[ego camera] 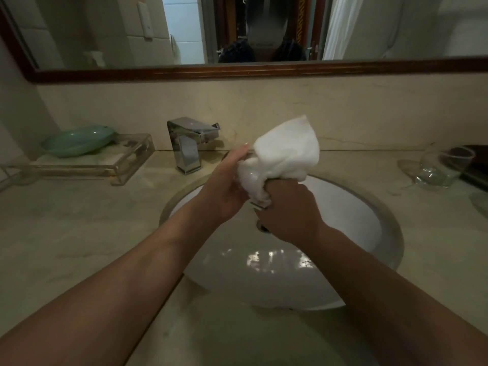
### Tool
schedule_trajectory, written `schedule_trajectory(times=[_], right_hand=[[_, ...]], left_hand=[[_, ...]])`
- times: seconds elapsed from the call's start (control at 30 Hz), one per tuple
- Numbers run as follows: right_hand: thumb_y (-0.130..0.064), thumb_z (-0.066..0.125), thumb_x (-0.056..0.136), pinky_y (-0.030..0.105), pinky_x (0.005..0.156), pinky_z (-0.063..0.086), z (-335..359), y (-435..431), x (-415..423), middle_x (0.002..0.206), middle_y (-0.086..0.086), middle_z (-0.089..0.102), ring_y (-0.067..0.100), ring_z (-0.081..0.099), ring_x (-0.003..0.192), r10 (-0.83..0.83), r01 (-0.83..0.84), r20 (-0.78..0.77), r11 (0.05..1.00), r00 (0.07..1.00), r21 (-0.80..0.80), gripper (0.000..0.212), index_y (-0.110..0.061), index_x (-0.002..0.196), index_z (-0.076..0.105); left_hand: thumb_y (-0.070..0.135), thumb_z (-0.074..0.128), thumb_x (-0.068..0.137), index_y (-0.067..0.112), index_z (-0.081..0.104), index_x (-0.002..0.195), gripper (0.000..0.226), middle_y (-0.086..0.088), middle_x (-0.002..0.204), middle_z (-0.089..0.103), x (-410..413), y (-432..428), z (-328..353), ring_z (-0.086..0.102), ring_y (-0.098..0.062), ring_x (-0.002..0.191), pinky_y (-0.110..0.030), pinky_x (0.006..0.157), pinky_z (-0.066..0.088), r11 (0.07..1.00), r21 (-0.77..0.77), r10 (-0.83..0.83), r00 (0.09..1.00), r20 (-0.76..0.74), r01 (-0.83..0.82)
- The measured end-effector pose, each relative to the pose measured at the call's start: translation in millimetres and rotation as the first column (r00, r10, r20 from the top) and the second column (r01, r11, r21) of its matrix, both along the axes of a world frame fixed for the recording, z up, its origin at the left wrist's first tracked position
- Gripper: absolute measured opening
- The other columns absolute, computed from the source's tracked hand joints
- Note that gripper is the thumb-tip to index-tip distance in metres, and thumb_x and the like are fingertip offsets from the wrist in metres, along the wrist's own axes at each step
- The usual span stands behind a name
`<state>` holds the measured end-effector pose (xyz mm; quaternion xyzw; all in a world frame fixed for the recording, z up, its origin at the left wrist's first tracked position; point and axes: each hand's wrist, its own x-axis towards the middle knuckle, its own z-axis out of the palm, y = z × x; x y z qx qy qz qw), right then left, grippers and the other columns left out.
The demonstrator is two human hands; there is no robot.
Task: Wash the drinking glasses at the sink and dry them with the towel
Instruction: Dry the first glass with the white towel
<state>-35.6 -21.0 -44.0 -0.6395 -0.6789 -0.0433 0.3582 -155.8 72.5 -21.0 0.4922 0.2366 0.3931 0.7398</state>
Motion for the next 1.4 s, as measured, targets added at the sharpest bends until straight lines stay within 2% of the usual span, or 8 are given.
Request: schedule_trajectory(times=[0.13,0.3,0.5,0.6,0.8,1.07,1.23,1.4], right_hand=[[-0.016,0.065,0.086,0.018,0.05,0.041,13,-4,-9,0.068,-0.008,0.061,0.012,0.062,0.064,0.138,-0.234,-0.629,0.97,0.765,-0.072,0.005,-0.021,0.086,0.067],[-0.012,0.048,0.09,0.016,0.04,0.019,35,-22,-7,0.065,0.0,0.044,0.008,0.037,0.053,-0.071,-0.587,-0.927,0.791,-0.368,0.173,0.015,-0.01,0.098,0.061],[-0.005,0.068,0.09,0.028,0.057,0.055,26,-16,-7,0.083,0.004,0.071,0.018,0.071,0.075,0.07,-0.434,-0.98,0.901,0.187,-0.019,0.024,-0.005,0.113,0.065],[-0.004,0.068,0.081,0.031,0.055,0.049,12,-8,9,0.069,0.0,0.067,0.021,0.067,0.065,0.113,-0.085,-0.342,0.992,0.933,0.096,0.012,-0.016,0.08,0.069],[-0.021,0.055,0.078,0.027,0.061,0.04,5,0,-3,0.071,-0.008,0.059,0.022,0.063,0.07,0.089,-0.081,-0.144,0.995,0.986,0.062,0.005,-0.026,0.076,0.054],[-0.004,0.044,0.098,0.018,0.035,0.043,50,-33,-14,0.057,0.002,0.057,0.008,0.057,0.043,-0.035,-0.593,-0.923,0.776,-0.383,0.216,0.013,-0.006,0.098,0.057],[-0.013,0.074,0.089,0.04,0.068,0.061,22,-17,-12,0.095,0.01,0.075,0.025,0.075,0.086,0.096,-0.353,-0.955,0.936,0.281,-0.01,0.029,-0.01,0.116,0.066],[-0.017,0.072,0.074,0.028,0.053,0.039,2,0,18,0.064,0.009,0.068,0.036,0.065,0.056,0.011,-0.027,0.135,0.992,0.991,0.12,0.008,-0.01,0.069,0.071]], left_hand=[[0.03,0.054,0.102,0.003,0.074,0.103,0.034,-0.018,0.098,0.071,-2,-5,1,0.07,-0.027,0.088,-0.035,0.078,0.058,0.998,0.032,-0.057,0.994,0.09,0.054],[0.021,0.057,0.095,0.02,0.058,0.102,0.007,-0.006,0.101,0.065,-3,-5,2,0.063,-0.023,0.092,-0.04,0.082,0.051,0.969,0.237,-0.133,0.959,0.251,0.073],[0.044,0.058,0.096,0.004,0.05,0.138,0.059,-0.02,0.125,0.061,-7,1,-10,0.059,-0.033,0.111,-0.049,0.097,0.05,0.958,0.285,-0.015,1.0,0.008,0.012],[0.06,0.057,0.095,0.002,0.056,0.143,0.075,-0.031,0.145,0.052,-2,-5,2,0.056,-0.039,0.123,-0.055,0.111,0.043,0.989,0.144,-0.006,0.997,-0.079,0.018],[0.036,0.067,0.097,0.001,0.066,0.131,0.048,-0.017,0.128,0.068,5,0,8,0.065,-0.029,0.118,-0.041,0.096,0.055,0.995,0.067,0.076,0.997,-0.018,-0.075],[0.015,0.07,0.083,0.017,0.056,0.099,0.021,-0.003,0.096,0.064,-2,-6,13,0.069,-0.026,0.107,-0.043,0.099,0.053,0.964,0.267,-0.094,0.956,0.276,0.018],[0.029,0.068,0.09,0.006,0.055,0.13,0.047,-0.017,0.12,0.062,-1,2,-4,0.062,-0.033,0.112,-0.049,0.098,0.053,0.979,0.204,0.0,0.993,0.118,-0.024],[0.046,0.064,0.097,0.009,0.064,0.101,0.037,-0.01,0.092,0.064,10,-4,8,0.063,-0.024,0.09,-0.04,0.096,0.051,0.999,-0.042,0.017,0.998,0.067,-0.014]])
